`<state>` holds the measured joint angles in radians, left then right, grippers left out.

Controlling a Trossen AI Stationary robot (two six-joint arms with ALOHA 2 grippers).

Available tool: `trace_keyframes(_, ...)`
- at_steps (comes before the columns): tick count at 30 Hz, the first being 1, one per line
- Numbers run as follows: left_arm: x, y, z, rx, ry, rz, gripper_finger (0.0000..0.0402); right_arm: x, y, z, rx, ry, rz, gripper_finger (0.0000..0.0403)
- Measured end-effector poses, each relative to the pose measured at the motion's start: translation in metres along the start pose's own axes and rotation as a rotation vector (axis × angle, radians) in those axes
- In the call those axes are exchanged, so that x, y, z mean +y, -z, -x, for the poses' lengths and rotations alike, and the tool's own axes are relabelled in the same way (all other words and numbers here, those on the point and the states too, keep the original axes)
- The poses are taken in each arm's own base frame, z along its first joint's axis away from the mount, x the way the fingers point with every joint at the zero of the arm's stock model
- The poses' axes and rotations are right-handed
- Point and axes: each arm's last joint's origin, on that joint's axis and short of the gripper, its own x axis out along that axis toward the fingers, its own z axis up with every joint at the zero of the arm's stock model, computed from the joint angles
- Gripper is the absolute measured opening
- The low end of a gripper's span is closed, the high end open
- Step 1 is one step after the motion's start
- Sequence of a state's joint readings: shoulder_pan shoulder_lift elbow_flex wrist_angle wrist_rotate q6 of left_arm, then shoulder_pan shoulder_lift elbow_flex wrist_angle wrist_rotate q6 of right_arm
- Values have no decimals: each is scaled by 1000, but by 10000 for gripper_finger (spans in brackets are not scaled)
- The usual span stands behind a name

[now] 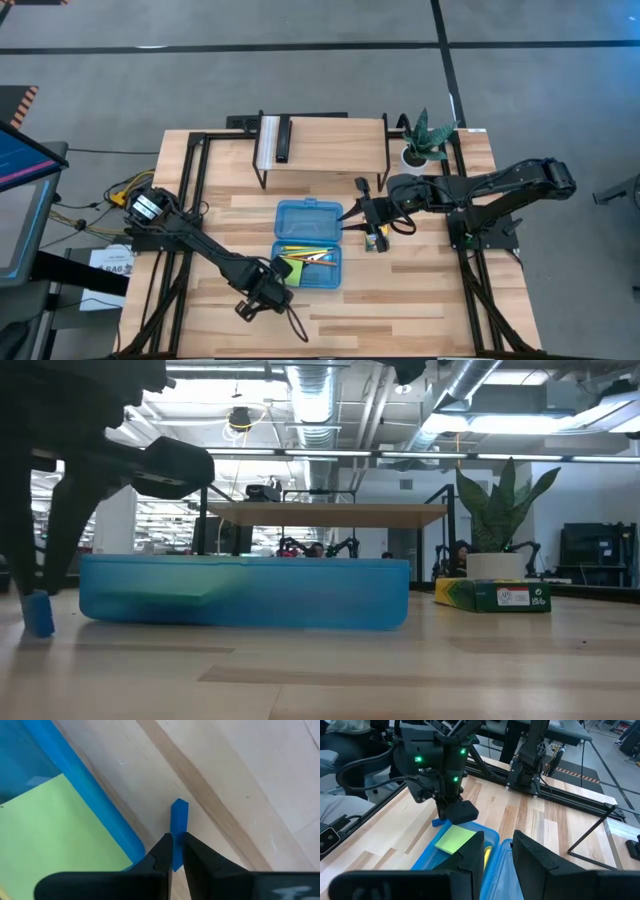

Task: Pack school essentials
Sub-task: Put the blue eraser into the blue supply box

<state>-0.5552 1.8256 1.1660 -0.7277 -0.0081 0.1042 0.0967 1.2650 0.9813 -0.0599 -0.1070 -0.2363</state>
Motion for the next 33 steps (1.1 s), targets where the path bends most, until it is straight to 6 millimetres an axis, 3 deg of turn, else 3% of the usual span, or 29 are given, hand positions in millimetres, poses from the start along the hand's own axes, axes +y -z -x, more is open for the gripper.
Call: trace_keyframes(33,4,4,0,42,-12,23,41,0,0,0,-1,0,-1,120)
